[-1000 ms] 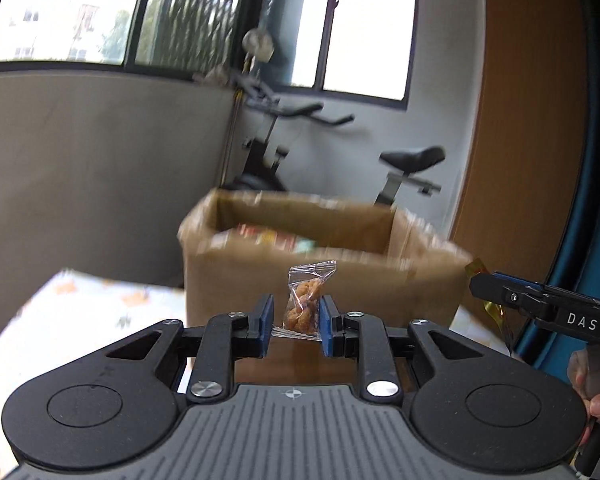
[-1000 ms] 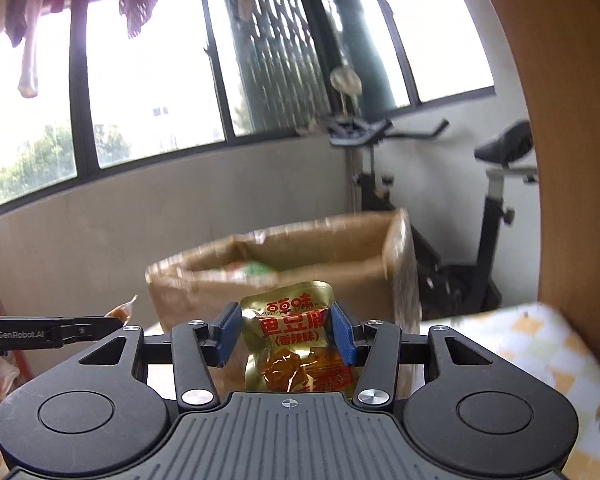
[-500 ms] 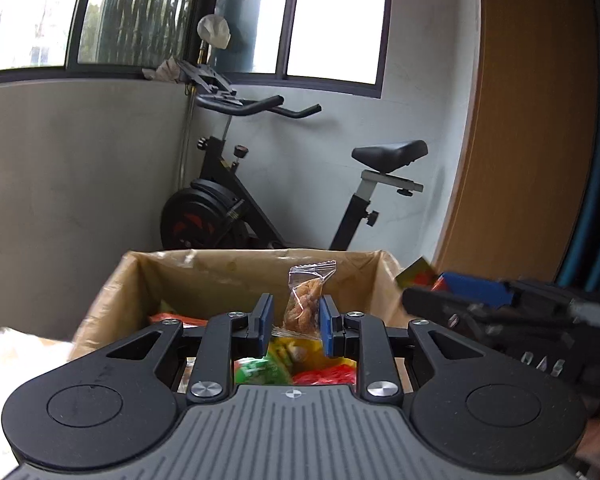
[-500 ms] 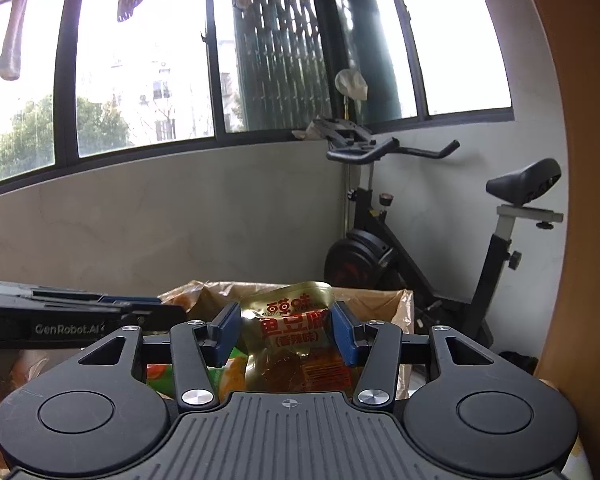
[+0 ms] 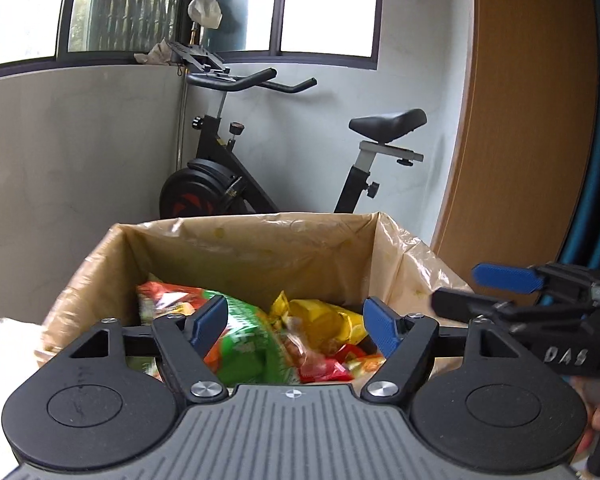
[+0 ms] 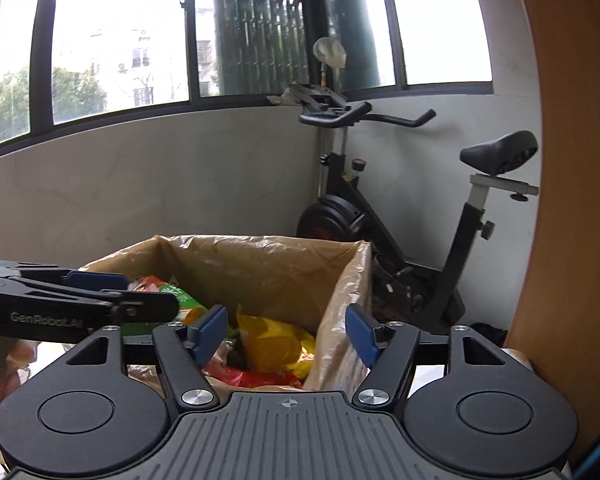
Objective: Organize snacks
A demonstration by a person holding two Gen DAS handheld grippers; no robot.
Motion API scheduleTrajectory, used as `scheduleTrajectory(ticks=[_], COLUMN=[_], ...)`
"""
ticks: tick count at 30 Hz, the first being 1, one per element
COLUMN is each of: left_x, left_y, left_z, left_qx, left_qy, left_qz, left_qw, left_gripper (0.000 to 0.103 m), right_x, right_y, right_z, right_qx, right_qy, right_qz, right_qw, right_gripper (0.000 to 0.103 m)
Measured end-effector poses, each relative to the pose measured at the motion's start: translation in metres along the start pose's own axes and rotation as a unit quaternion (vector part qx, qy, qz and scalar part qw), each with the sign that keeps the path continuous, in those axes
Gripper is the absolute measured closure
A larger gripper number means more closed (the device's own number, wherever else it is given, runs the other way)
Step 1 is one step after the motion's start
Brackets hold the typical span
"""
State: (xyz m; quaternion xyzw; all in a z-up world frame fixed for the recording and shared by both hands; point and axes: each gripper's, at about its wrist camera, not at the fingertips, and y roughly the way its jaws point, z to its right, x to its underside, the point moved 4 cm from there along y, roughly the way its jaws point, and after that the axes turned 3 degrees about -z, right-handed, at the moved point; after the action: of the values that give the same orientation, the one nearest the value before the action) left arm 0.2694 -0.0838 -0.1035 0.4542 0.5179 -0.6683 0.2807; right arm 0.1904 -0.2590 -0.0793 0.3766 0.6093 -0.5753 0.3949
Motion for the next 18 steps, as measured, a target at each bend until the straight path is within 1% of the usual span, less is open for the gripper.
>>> scheduleTrajectory(ticks=[1, 2, 3, 4, 5, 7, 8, 10, 12, 14, 16, 18], left_x=[-0.004, -0.005, -0.007, -0.009, -0.01, -0.013, -0.016, -0.02, -0.022, -0.024, -0.025, -0.027], left_y=[-0.007, -0.015, -0.022, -0.03, -0.037, -0.051, -0.06, -0.077, -0.094, -0.114, -0.133, -0.15], left_z=[-0.002, -0.003, -0.003, -0.004, -0.004, -0.003, -0.002, 0.001, 0.003, 0.007, 0.01, 0.011], left_qx=[0.001, 0.002, -0.001, -0.007, -0.015, -0.034, -0.048, -0.069, -0.078, -0.088, -0.108, -0.117], left_qy=[0.007, 0.015, 0.022, 0.031, 0.04, 0.056, 0.062, 0.068, 0.069, 0.068, 0.067, 0.064], left_qz=[0.001, 0.005, 0.01, 0.015, 0.021, 0.032, 0.034, 0.037, 0.043, 0.056, 0.074, 0.089], left_qw=[1.0, 0.9999, 0.9997, 0.9994, 0.9989, 0.9974, 0.9963, 0.9946, 0.9936, 0.9922, 0.9891, 0.987], left_gripper=[0.026, 0.026, 0.023, 0.018, 0.016, 0.014, 0.014, 0.013, 0.01, 0.007, 0.004, 0.004], right_x=[-0.001, -0.002, -0.004, -0.005, -0.008, -0.013, -0.016, -0.021, -0.025, -0.027, -0.029, -0.032], right_y=[-0.005, -0.01, -0.017, -0.022, -0.028, -0.041, -0.048, -0.065, -0.081, -0.097, -0.114, -0.129], right_z=[0.002, 0.003, 0.003, 0.003, 0.004, 0.004, 0.004, 0.003, 0.0, -0.006, -0.015, -0.024], right_qx=[0.008, 0.013, 0.014, 0.016, 0.018, 0.021, 0.02, 0.017, 0.021, 0.028, 0.028, 0.025], right_qy=[0.0, -0.001, -0.004, -0.005, -0.004, 0.005, 0.012, 0.024, 0.03, 0.029, 0.023, 0.015], right_qz=[0.001, 0.003, 0.004, 0.004, 0.003, 0.003, 0.008, 0.019, 0.023, 0.031, 0.036, 0.04], right_qw=[1.0, 1.0, 1.0, 1.0, 1.0, 1.0, 1.0, 0.999, 0.999, 0.999, 0.999, 0.999], right_gripper=[0.026, 0.024, 0.021, 0.018, 0.016, 0.003, 0.0, 0.0, 0.0, 0.0, 0.0, 0.0])
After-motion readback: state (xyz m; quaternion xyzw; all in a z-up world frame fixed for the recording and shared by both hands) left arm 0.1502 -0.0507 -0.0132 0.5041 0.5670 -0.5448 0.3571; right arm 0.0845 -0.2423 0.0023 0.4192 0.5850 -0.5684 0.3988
